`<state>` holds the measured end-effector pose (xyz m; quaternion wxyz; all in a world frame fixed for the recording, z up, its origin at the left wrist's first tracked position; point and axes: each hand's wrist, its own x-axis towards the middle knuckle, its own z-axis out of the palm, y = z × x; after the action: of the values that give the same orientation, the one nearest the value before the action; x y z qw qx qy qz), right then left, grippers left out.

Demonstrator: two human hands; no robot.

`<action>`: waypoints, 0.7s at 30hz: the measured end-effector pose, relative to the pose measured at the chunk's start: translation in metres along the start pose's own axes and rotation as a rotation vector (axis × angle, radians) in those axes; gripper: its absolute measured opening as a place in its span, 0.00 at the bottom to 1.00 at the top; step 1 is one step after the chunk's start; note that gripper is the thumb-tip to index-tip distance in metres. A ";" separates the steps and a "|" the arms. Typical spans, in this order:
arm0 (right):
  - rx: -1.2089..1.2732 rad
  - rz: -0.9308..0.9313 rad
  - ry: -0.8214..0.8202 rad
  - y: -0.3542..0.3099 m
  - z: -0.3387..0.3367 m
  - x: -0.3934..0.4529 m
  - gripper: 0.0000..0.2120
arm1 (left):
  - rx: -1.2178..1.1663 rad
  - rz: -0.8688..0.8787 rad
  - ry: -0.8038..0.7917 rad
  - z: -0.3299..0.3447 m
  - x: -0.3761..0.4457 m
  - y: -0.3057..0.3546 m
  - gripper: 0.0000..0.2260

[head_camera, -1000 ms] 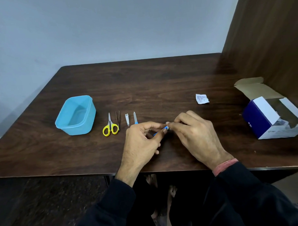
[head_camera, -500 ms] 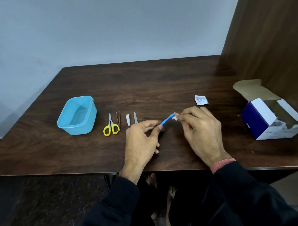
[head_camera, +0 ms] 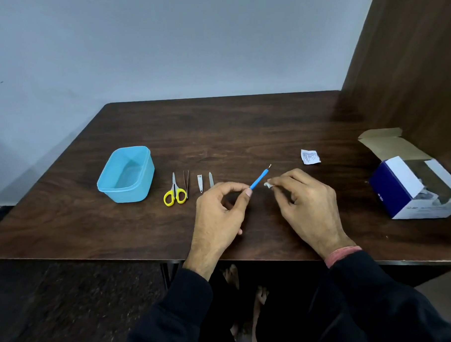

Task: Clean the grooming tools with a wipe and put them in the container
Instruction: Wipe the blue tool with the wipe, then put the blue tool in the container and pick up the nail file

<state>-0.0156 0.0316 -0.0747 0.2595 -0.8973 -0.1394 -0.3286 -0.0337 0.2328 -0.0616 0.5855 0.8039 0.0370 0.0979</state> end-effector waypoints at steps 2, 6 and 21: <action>0.001 -0.004 -0.010 0.000 -0.001 0.001 0.08 | -0.013 0.028 0.025 -0.001 0.000 -0.003 0.03; 0.009 -0.017 -0.024 -0.002 -0.001 0.002 0.08 | -0.085 0.099 0.093 -0.003 -0.001 -0.003 0.05; 0.678 0.375 0.014 -0.094 0.036 0.021 0.08 | 0.213 -0.066 0.848 -0.140 0.035 0.022 0.07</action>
<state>-0.0204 0.1314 -0.0489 0.5981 -0.7682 -0.0718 -0.2166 -0.0288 0.3627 0.0043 0.4352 0.7469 0.3095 0.3961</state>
